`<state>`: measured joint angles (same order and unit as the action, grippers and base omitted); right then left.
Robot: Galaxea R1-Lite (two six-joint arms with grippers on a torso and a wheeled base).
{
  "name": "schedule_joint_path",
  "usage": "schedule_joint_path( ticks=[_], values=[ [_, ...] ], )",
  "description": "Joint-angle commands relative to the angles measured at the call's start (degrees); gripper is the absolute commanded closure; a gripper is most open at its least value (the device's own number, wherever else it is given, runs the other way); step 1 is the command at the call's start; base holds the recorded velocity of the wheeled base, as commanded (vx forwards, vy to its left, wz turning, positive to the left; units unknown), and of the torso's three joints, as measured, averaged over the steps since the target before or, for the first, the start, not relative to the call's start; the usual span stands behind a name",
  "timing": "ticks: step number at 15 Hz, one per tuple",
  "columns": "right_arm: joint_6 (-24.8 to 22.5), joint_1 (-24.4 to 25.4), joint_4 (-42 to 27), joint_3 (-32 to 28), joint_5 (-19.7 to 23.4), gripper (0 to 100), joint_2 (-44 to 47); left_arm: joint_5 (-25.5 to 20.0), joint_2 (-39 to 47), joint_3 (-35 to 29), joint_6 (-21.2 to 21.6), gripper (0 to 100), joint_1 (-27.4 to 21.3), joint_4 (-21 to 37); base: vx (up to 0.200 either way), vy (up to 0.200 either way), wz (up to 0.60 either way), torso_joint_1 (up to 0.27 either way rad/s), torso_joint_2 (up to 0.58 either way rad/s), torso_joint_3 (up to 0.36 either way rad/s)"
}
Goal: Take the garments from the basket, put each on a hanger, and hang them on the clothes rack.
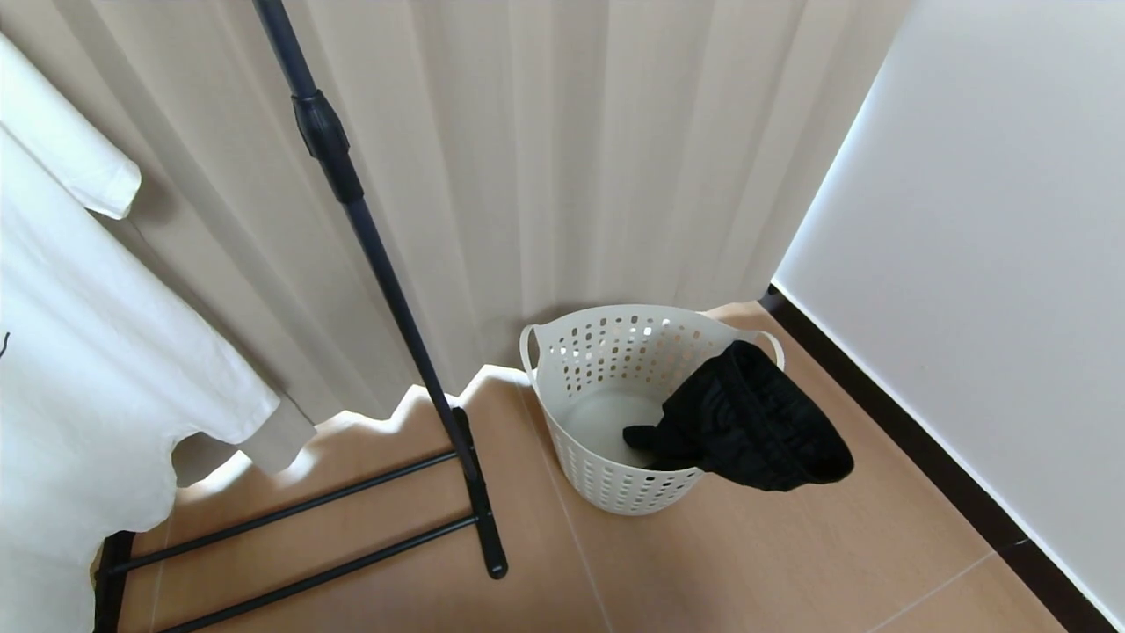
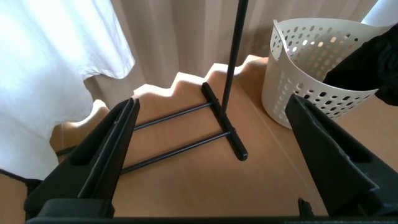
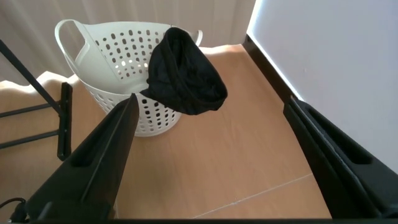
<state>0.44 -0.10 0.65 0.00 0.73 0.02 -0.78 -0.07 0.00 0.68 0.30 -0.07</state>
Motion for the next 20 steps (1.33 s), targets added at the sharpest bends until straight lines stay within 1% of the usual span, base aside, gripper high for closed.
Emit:
schedule_joint_path(
  ticks=[1, 9, 13, 16, 17, 19, 20],
  values=[
    [-0.09, 0.01, -0.03, 0.0, 0.06, 0, -0.02, -0.01, 0.07, 0.0, 0.02, 0, 0.05, -0.01, 0.0, 0.0, 0.0, 0.002, 0.0, -0.105],
    [-0.35, 0.01, -0.47, 0.0, 0.15, 0, -0.02, -0.01, 0.07, 0.0, 0.02, 0, 0.05, -0.01, 0.0, 0.0, 0.0, 0.001, 0.0, -0.173],
    [-0.79, 0.45, -1.17, -0.09, 0.24, 0, 0.77, -0.01, 0.07, 0.0, 0.02, 0, 0.05, -0.01, 0.0, 0.0, 0.0, 0.002, 0.0, -0.115],
    [-0.79, 1.86, -1.17, -0.18, 0.24, 0, 3.49, 0.08, 0.07, 0.0, -0.07, 0, 0.05, -0.01, 0.0, 0.0, 0.0, 0.001, 0.0, -0.102],
    [-0.79, 3.79, -1.17, -0.18, 0.06, 0, 4.99, 0.08, 0.07, 0.0, -0.07, 0, 0.05, -0.01, 0.0, 0.0, 0.0, 0.002, 0.0, -0.1],
    [-0.88, 5.72, -1.17, -0.18, 0.15, 0, 7.62, 0.08, 0.07, 0.0, 0.02, 0, 0.05, -0.01, 0.0, 0.0, 0.0, 0.007, 0.0, -0.115],
    [-0.88, 7.39, -0.82, -0.62, 1.11, 0, 10.7, 0.08, 0.07, 0.0, -0.07, 0, 0.05, -0.01, 0.0, 0.0, 0.0, 0.002, 0.01, -0.085]
  ],
)
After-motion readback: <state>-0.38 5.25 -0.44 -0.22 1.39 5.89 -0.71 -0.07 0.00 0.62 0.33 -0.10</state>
